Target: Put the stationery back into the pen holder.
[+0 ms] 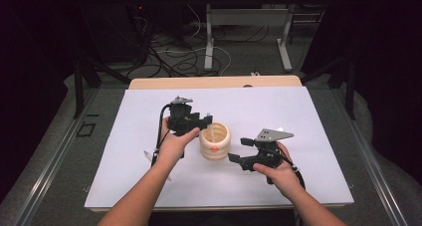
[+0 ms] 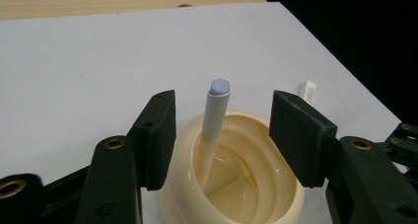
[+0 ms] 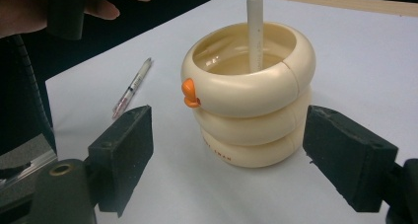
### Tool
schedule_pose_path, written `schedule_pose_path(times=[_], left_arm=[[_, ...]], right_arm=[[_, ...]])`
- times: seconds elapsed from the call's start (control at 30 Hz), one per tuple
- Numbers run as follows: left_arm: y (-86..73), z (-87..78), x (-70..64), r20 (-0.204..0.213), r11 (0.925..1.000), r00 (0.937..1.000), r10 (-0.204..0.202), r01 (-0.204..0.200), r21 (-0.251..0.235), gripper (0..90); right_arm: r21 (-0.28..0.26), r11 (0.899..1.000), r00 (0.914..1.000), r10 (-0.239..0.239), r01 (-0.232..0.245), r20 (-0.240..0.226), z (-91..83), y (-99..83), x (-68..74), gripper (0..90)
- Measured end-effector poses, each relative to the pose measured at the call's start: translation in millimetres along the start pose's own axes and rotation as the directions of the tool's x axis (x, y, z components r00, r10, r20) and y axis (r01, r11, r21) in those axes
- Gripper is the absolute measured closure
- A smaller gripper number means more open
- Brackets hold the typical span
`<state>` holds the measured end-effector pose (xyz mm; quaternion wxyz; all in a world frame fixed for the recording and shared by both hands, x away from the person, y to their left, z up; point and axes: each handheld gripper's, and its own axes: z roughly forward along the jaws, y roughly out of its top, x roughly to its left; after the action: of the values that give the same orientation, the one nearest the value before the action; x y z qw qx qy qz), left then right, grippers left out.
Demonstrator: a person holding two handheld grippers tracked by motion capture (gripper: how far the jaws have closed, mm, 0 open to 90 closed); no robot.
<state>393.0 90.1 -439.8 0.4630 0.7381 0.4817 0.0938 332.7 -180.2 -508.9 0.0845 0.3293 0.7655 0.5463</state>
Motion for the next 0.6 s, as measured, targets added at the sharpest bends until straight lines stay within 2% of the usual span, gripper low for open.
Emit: schedule_pose_path(times=[0.13, 0.23, 0.37, 0.47, 0.53, 0.6], left_arm=[[-0.5, -10.6, 2.4, 0.015, 0.9991, 0.9996, -0.023, 0.024, -0.036, 41.4], [-1.3, -17.3, 3.6, -0.007, 0.9987, 0.9999, -0.009, 0.009, -0.05, 40.7], [-4.3, -25.6, 7.4, -0.013, 0.9965, 0.9999, -0.002, 0.001, -0.083, 39.4], [-6.4, -32.7, 12.6, 0.004, 0.9955, 0.9999, -0.013, 0.013, -0.094, 39.3], [-8.6, -38.0, 15.8, -0.019, 0.9946, 0.9997, -0.015, 0.013, -0.103, 36.7], [-11.0, -43.6, 19.3, -0.014, 0.995, 0.9996, -0.025, 0.024, -0.097, 36.7]], right_arm=[[-0.002, 1.0, 1.0, -0.005, 0.005, -0.002, 0.2, 0.3, 0.2, 19.2], [0.001, 1.0, 1.0, 0.001, -0.001, 0.0, -0.1, 0.2, 0.6, 19.2], [0.001, 1.0, 1.0, 0.001, -0.001, 0.0, -0.2, 0.2, 0.4, 19.1], [-0.001, 1.0, 1.0, 0.002, -0.002, 0.001, -0.5, 0.3, 0.2, 19.1], [0.0, 1.0, 1.0, 0.002, -0.002, 0.001, -0.5, 0.3, 0.1, 19.1], [0.0, 1.0, 1.0, 0.002, -0.002, 0.0, -0.5, 0.3, 0.2, 19.2]])
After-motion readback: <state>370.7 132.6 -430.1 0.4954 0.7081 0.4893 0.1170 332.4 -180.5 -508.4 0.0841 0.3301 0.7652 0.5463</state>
